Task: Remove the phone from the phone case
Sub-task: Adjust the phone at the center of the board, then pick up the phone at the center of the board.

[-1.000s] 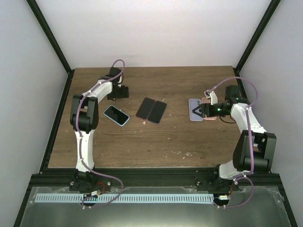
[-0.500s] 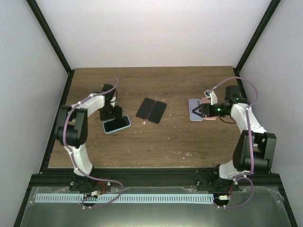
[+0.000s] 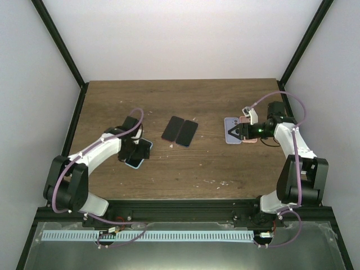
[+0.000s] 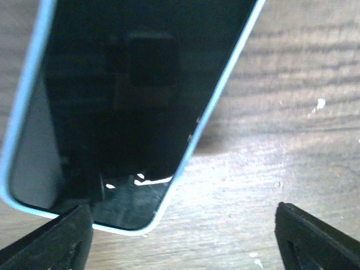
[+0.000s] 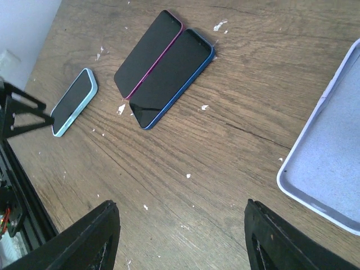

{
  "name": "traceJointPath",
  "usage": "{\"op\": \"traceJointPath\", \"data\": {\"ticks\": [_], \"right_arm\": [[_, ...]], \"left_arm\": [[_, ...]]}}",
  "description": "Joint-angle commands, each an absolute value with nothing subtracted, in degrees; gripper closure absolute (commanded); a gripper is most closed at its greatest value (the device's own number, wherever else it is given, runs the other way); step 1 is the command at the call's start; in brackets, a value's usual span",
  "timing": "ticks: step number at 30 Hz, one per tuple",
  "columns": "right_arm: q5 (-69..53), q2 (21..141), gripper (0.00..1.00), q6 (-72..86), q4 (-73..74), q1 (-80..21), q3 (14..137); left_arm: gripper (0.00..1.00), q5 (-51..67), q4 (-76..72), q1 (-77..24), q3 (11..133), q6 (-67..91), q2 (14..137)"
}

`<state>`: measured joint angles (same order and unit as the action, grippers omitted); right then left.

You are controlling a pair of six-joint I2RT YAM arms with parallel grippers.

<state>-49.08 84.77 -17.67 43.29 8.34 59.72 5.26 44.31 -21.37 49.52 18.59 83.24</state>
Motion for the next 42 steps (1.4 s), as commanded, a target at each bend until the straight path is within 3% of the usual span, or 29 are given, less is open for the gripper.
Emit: {"op": "traceJointPath", "data": {"ticks": [1,7,9,10,20,34,37,42], "right_arm": [[-49.78,80.63,0.38,-21.57,45.1,8.15,62.64],[-46.17,76.1,0.36,-24.33,45.52,8.17,65.76],[-42.67,76.55,0.03,-20.84,43.79,8.45,65.9],[-42.67,76.86,0.0,-19.97,43.46,8.86,65.7],[-52.56,80.63,0.01,-25.06,48.19,9.17,66.46],[-55.12,81.61,0.04,-27.15,49.73,9.21,67.23],[-55.4,81.7,0.06,-27.2,49.85,9.21,67.03],[-51.76,80.6,0.1,-25.88,47.47,9.22,66.19]], "left_arm": [[0.04,-5.5,43.29,-21.27,56.87,13.66,86.54],[0.0,-8.52,44.81,-21.18,64.98,7.68,97.93],[0.0,-6.46,44.17,-21.02,65.98,5.5,100.34],[0.0,-6.39,44.17,-20.88,66.43,4.81,101.55],[0.01,-2.97,44.69,-18.38,67.69,2.51,108.21],[0.0,4.09,44.78,-21.45,63.14,0.68,104.48],[0.01,1.83,45.88,-21.71,63.82,2.79,105.4],[0.11,-7.59,50.08,-23.0,66.05,7.55,107.45]]}}
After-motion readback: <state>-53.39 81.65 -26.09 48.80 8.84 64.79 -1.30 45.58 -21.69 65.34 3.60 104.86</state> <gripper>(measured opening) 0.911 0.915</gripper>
